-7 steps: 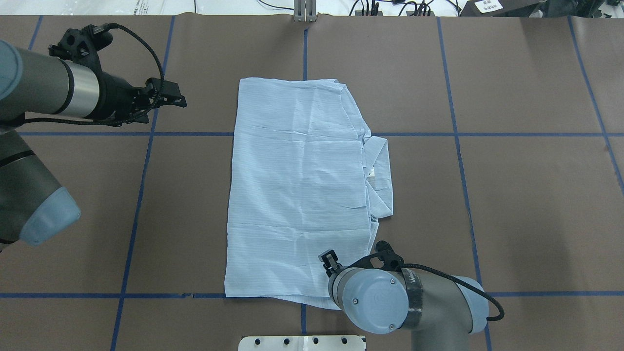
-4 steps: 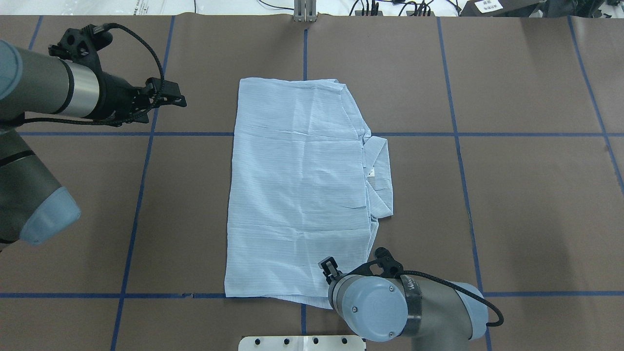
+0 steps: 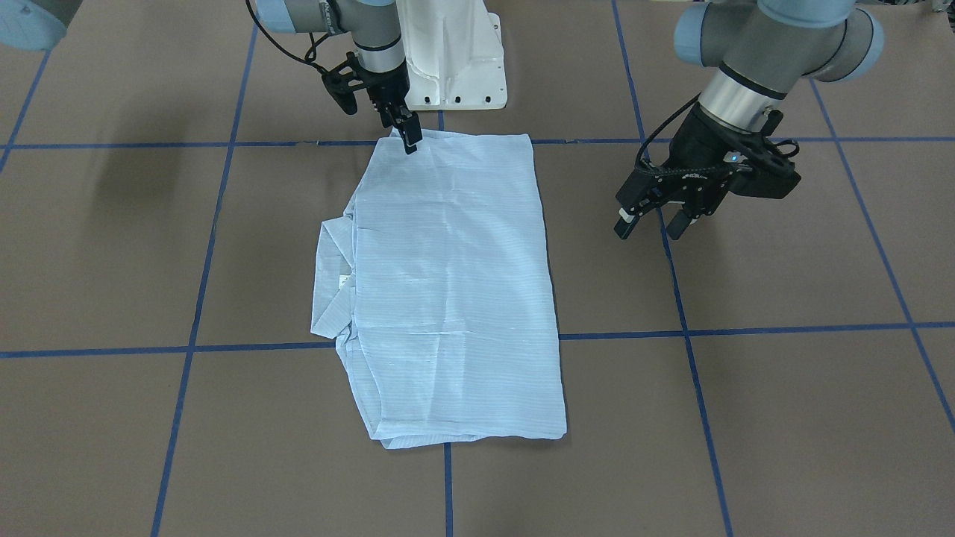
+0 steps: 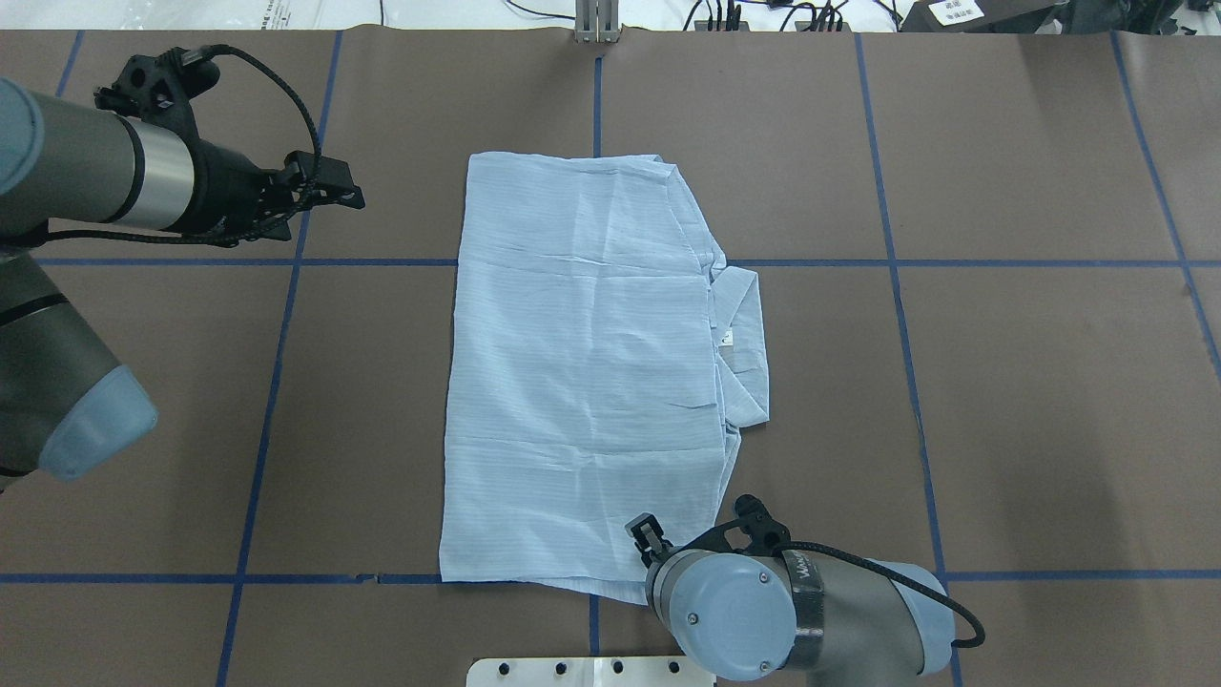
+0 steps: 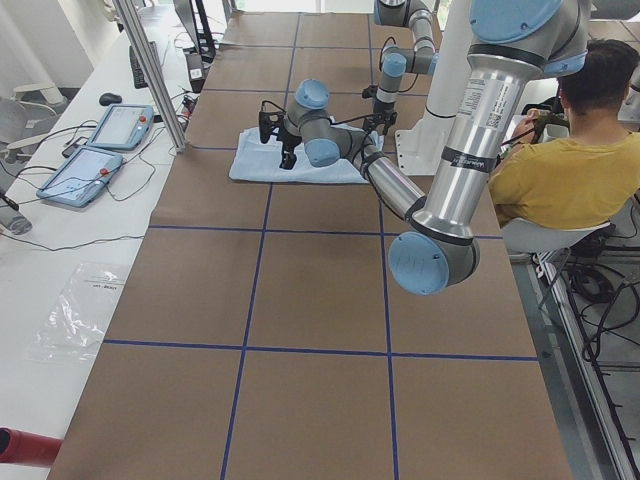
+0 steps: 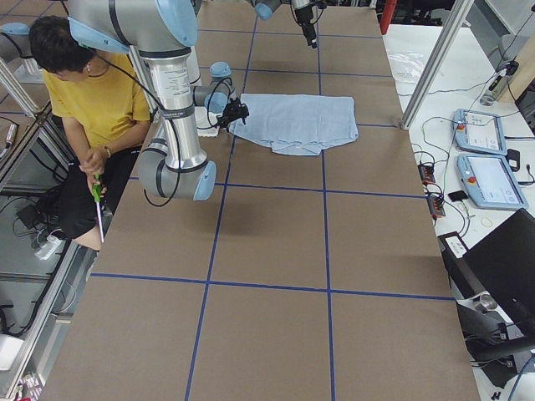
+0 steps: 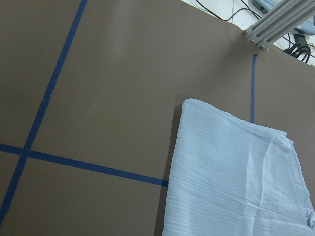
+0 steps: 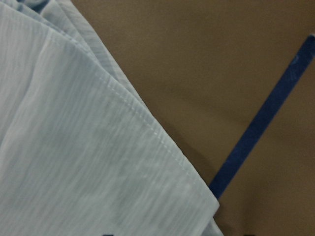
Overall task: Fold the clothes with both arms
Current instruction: 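Grasp the shirt's near corner with the right gripper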
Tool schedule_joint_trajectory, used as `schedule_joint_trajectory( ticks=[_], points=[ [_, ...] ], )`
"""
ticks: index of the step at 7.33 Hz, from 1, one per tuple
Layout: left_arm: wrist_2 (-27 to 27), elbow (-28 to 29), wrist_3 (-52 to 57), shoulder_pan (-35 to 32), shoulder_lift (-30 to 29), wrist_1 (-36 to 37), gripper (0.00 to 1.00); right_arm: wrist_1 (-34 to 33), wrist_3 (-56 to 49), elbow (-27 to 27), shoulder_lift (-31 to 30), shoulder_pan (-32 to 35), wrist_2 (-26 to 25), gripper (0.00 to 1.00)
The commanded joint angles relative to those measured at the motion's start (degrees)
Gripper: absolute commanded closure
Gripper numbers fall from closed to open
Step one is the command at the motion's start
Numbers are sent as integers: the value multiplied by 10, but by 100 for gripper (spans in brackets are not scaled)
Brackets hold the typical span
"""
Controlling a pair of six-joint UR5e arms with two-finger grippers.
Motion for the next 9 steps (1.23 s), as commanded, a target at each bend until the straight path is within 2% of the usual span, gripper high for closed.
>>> schedule_joint_trajectory(
  ticks=[1, 2, 3, 4, 9],
  points=[
    [0, 0, 0, 0, 0, 0, 0, 0, -3, -1, 1, 0, 0, 24],
    [0, 0, 0, 0, 0, 0, 0, 2, -2, -1, 0, 1, 0, 52],
    [0, 0, 0, -2, 0, 0, 0, 2, -2, -3, 0, 1, 0, 60],
    [0, 0, 0, -3, 0, 0, 0, 3, 1, 0, 1, 1, 0, 100],
    [-1, -4, -8, -2, 1, 1, 0, -1, -14, 17, -1, 16, 11, 100]
  ],
)
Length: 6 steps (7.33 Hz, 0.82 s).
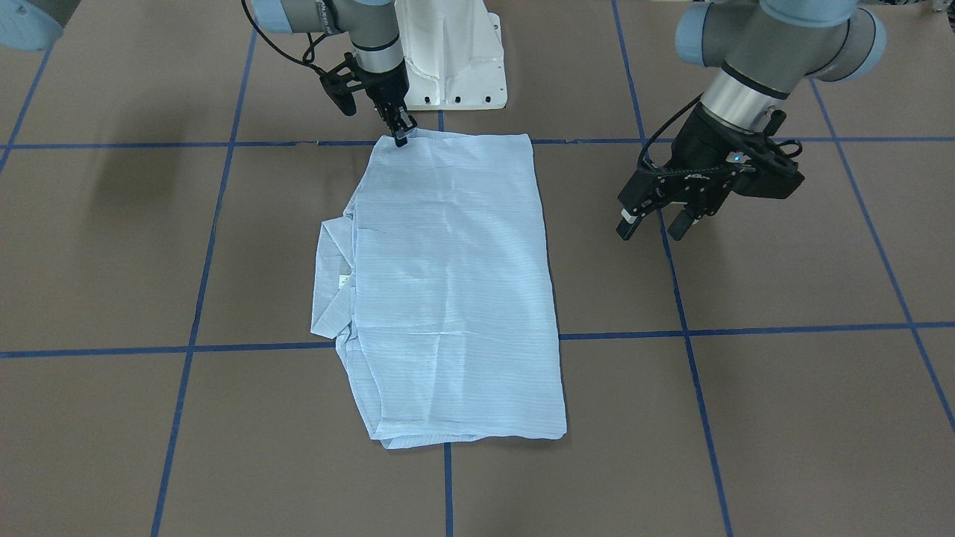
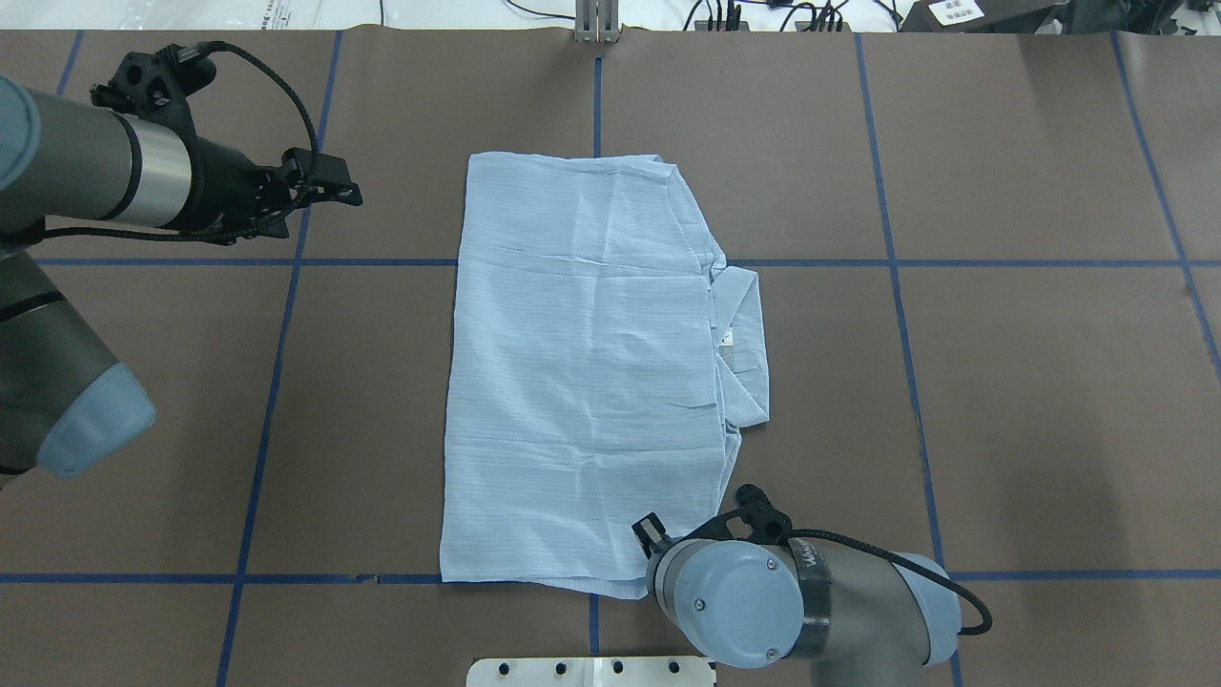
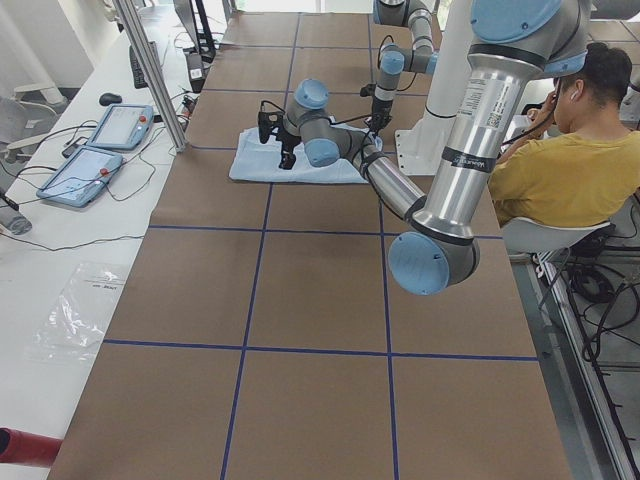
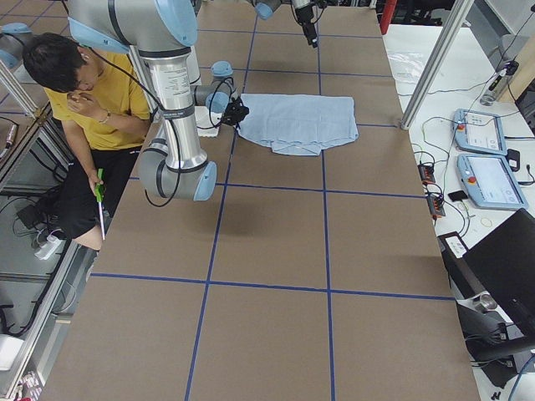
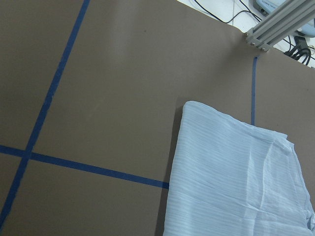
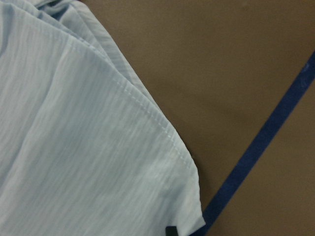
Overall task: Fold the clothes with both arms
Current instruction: 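Grasp the shirt's near corner with the right gripper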
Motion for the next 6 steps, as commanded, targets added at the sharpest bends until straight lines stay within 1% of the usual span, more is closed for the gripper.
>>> schedule_joint_trajectory(
  ticks=[1, 2, 3, 4, 5, 6],
  points=[
    [-6, -6, -39, 6, 0, -1, 0, -7, -9, 18, -3, 8, 2, 100],
    [-6, -7, -121, 29, -7, -6, 0, -7, -9, 31, -11, 9, 3, 100],
    [3, -15, -147, 78, -17, -6, 0, -7, -9, 38, -18, 9, 3, 100],
    [18, -36, -163, 108, -18, -4, 0, -7, -10, 38, -20, 10, 3, 100],
    [41, -52, -241, 159, -8, -2, 0, -7, -10, 39, -20, 10, 3, 100],
    [78, -53, -291, 206, -4, 0, 0, -7, -10, 43, -20, 11, 3, 100]
  ],
)
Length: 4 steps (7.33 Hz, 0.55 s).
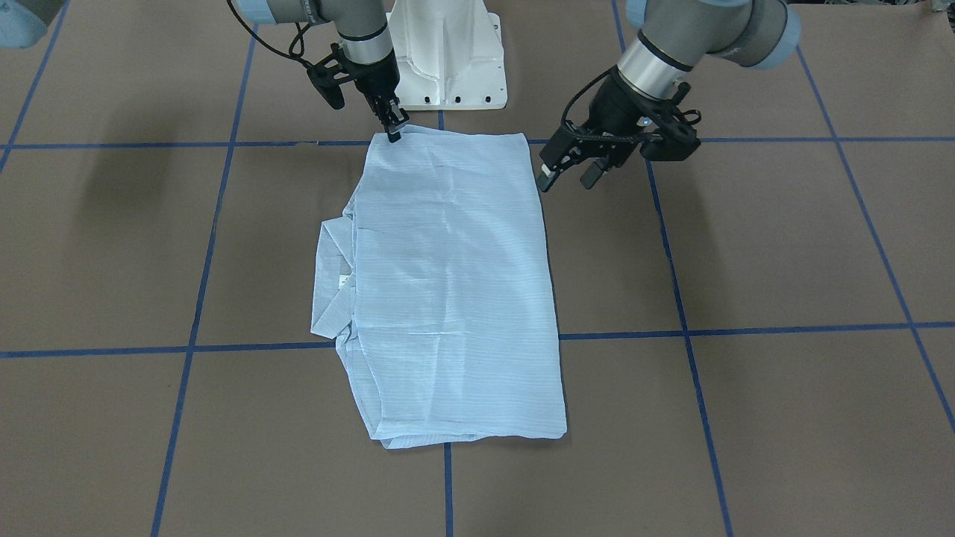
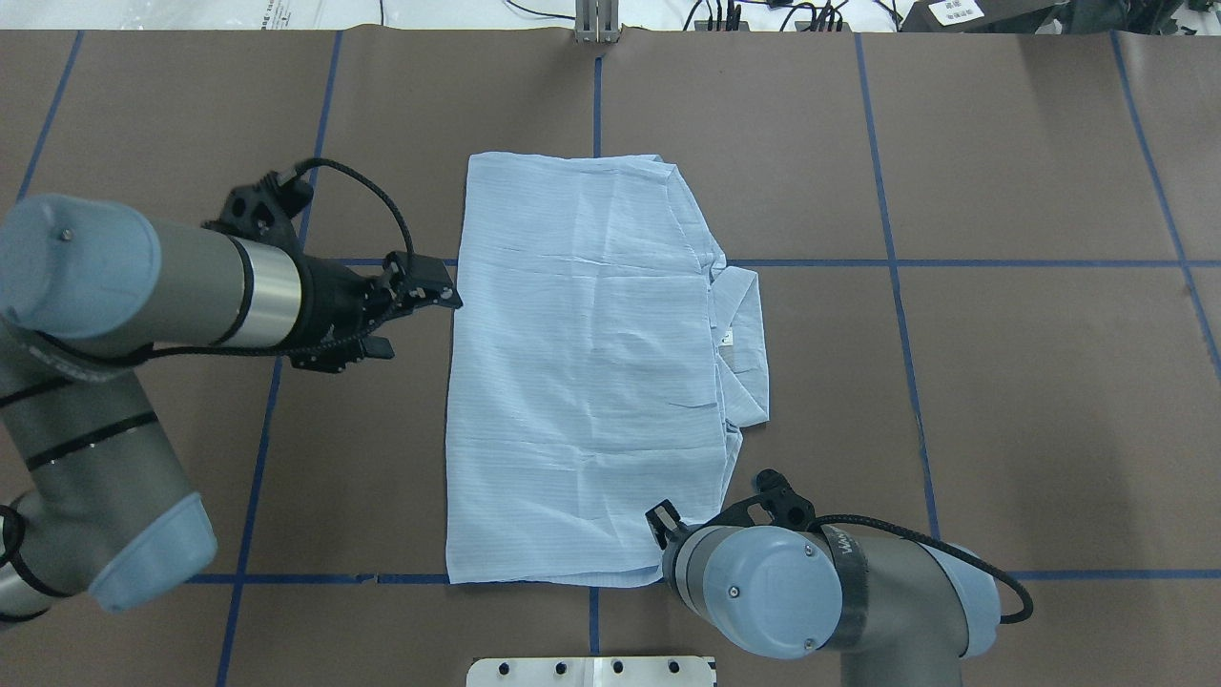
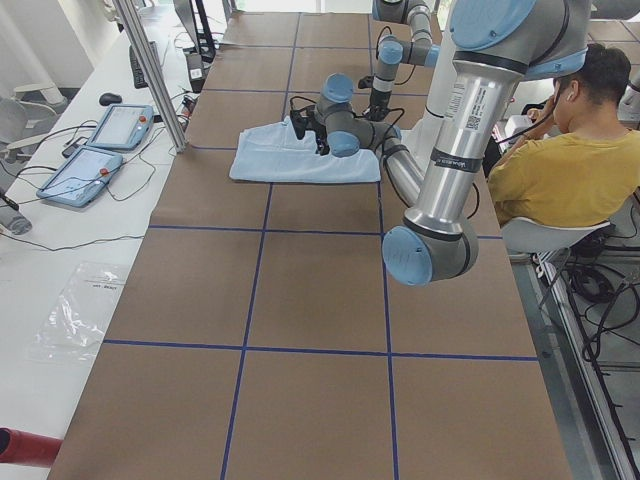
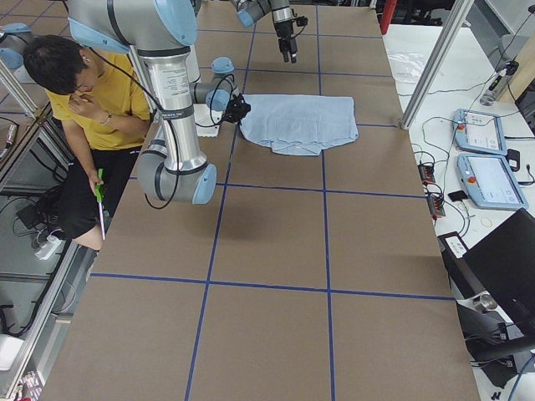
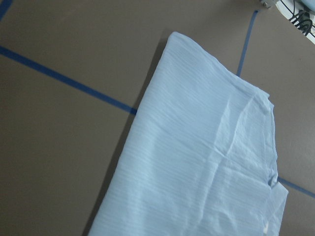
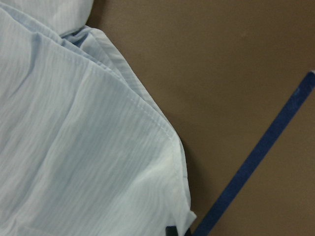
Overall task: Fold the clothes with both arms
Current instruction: 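Move the left gripper to the other near corner and grasp it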
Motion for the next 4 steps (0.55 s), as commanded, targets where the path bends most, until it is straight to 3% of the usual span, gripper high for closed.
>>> schedule_joint_trajectory(
  ticks=[1, 4],
  points=[
    [68, -10, -132, 109, 19, 3, 0, 0, 0, 3, -1, 1, 1, 100],
    [154, -6, -215, 245, 50, 41, 5, 1, -2, 3, -1, 3, 0, 100]
  ],
)
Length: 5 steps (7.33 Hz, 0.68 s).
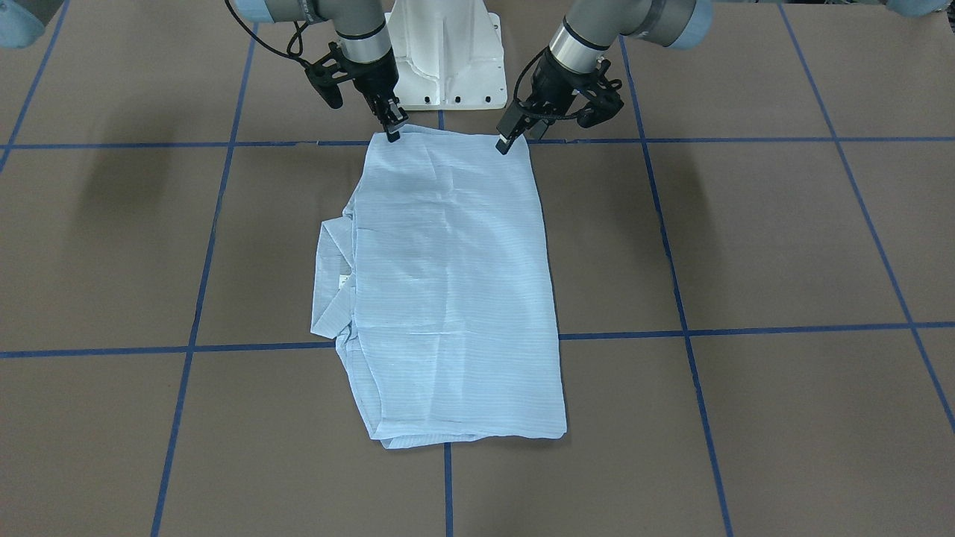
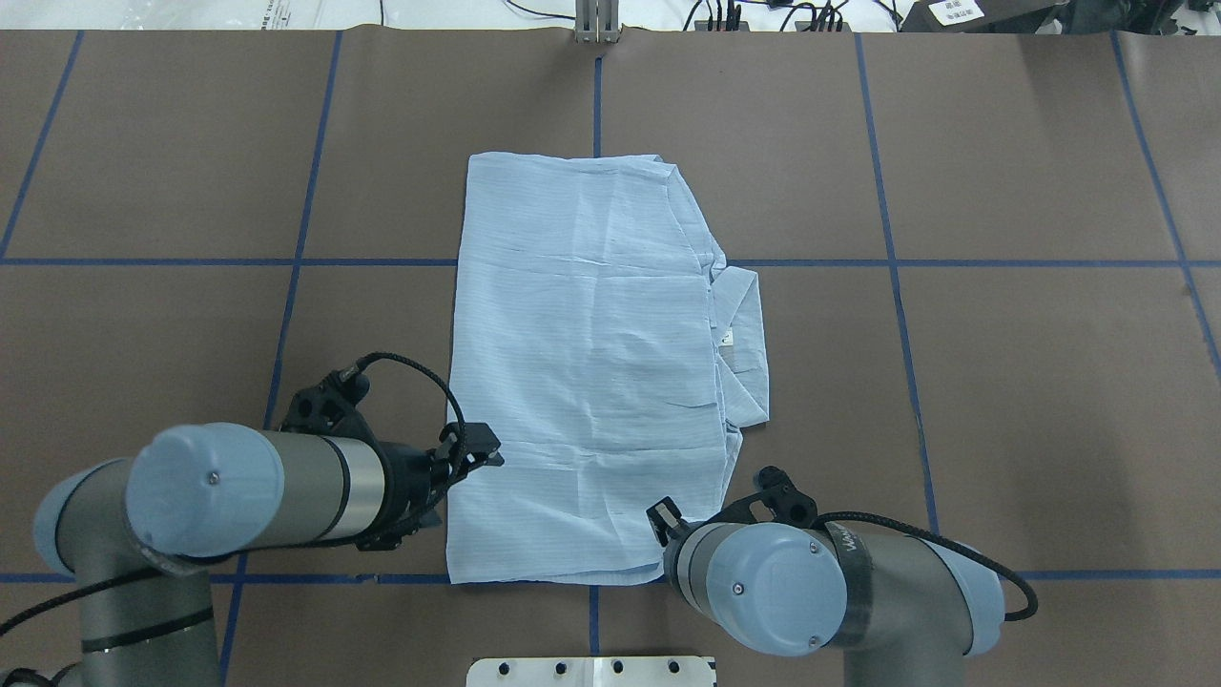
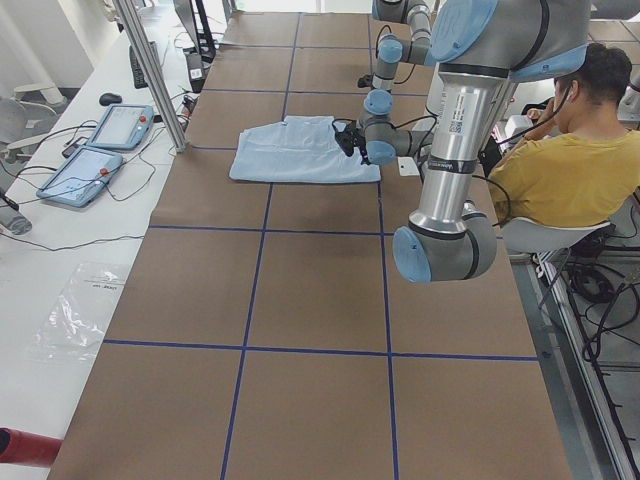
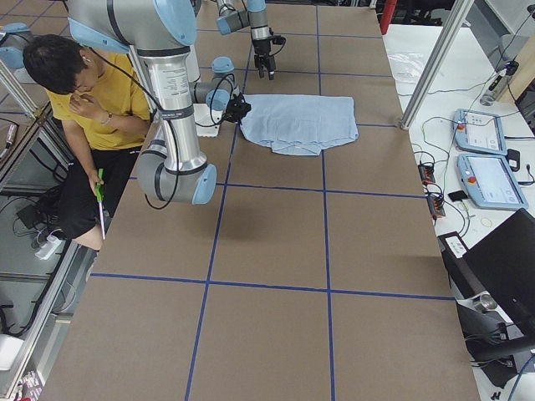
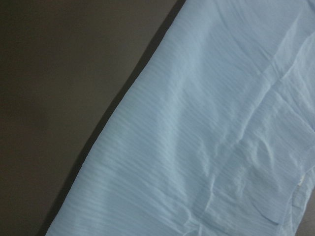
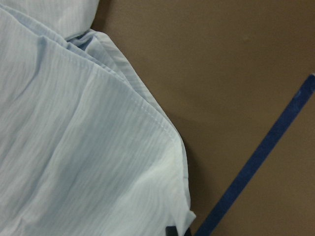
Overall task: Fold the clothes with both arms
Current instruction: 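Move the left gripper to the other near corner and grasp it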
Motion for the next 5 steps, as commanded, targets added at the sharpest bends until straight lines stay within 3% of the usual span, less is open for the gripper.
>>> schedule_joint_trajectory(
  ticks=[1, 2, 3, 5],
  points=[
    [47, 8, -34, 71, 14, 26, 10, 0, -1, 0, 0, 0, 0, 100],
    [47, 12, -37, 76, 15, 29, 24, 0, -1, 0, 0, 0, 0, 100],
    [47, 13, -37, 77, 13, 29, 29, 0, -1, 0, 0, 0, 0, 100],
    [48, 19, -34, 77, 11, 29, 30, 0, -1, 0, 0, -1, 0, 100]
  ],
)
